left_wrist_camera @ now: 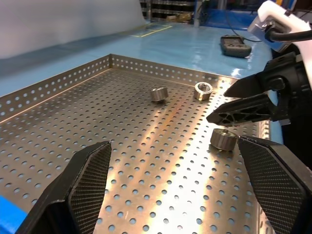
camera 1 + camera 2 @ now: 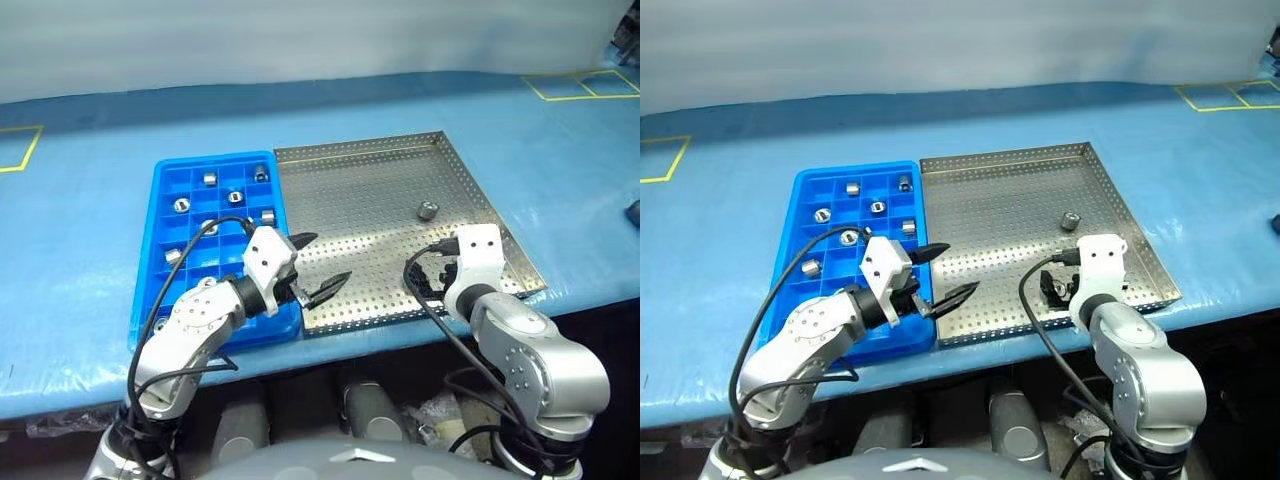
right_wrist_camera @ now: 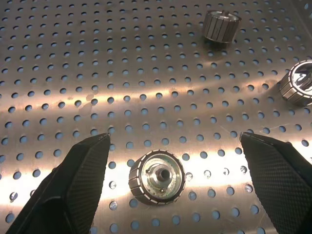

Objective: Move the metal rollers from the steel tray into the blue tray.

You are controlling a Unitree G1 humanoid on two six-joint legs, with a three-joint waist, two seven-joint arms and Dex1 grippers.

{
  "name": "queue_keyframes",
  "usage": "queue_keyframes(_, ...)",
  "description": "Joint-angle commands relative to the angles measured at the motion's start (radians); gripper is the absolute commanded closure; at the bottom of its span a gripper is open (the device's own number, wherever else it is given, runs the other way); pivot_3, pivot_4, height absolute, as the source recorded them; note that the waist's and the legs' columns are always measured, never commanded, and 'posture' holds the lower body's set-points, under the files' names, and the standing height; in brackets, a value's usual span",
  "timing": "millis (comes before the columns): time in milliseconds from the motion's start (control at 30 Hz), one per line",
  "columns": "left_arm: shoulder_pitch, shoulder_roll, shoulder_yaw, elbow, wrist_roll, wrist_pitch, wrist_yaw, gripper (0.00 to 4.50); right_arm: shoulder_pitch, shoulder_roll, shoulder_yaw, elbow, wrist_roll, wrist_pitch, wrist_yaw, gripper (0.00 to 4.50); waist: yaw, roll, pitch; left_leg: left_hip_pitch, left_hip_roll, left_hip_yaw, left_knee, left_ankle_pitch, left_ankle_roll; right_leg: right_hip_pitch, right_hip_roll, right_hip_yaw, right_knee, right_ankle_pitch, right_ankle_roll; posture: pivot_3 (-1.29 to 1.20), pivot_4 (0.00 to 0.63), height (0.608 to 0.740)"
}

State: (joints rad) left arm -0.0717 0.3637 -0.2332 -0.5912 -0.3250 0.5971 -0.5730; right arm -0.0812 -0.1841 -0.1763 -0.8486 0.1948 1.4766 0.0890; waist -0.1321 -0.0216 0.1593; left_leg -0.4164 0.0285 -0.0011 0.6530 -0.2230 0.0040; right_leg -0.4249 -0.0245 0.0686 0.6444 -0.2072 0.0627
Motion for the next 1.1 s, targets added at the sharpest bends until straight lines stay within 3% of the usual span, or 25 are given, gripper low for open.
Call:
queue_keyframes(33,0.007,0.034,-0.029,0.001,-0.011,-0.043,-0.061,0.02,0.001,0.001,-0.003,-0.027,0.013,0.057,0.015,0.0,-0.006,0.0,0.0,0.0,0.0,0.0,0.0,0.0,0.0,0.0,0.0,0.0,0.0,0.0,0.0,-0.18,0.15,0.74)
queue_keyframes(433,0.006,-0.007,-0.058,0.043,0.008,-0.096,-0.045,0.02,-0.024,-0.018,0.023,0.182,0.007,-0.062,0.032,0.0,-0.014,0.0,0.0,0.0,0.0,0.001,0.0,0.0,0.0,-0.001,0.0,0.001,0.0,0.0,0.0,-0.15,0.15,0.74)
queue_keyframes(533,0.011,-0.021,-0.049,0.04,0.003,-0.096,-0.031,0.0,-0.042,-0.012,0.041,0.235,0.009,-0.102,0.034,0.6,-0.012,0.0,0.0,0.0,0.0,0.0,-0.001,0.0,0.0,-0.001,0.0,0.001,0.0,0.0,0.0,-0.14,0.15,0.74)
queue_keyframes(733,0.035,-0.036,0.008,0.013,-0.011,-0.108,0.017,0.0,-0.071,-0.009,0.068,0.251,0.031,-0.134,0.06,2.58,-0.013,-0.001,0.0,0.001,0.0,0.002,-0.001,0.0,0.0,0.0,0.0,0.002,0.0,0.0,0.001,-0.08,0.15,0.74)
queue_keyframes(900,0.074,-0.084,0.136,-0.028,-0.026,-0.122,0.128,0.0,-0.189,0.002,0.155,0.278,0.032,-0.181,0.073,2.66,-0.007,0.0,0.001,0.003,0.0,0.001,0.0,0.0,0.001,-0.001,0.0,0.003,0.0,0.002,0.001,-0.01,0.15,0.74)
queue_keyframes(1100,0.169,-0.129,0.284,-0.125,0.022,-0.12,0.302,0.0,-0.424,0.08,0.35,0.459,-0.001,-0.36,0.091,2.66,0.045,-0.001,0.001,0.002,0.0,-0.002,-0.003,0.001,0.001,-0.002,0.003,0.002,0.0,0.002,0.0,0.14,0.15,0.74)
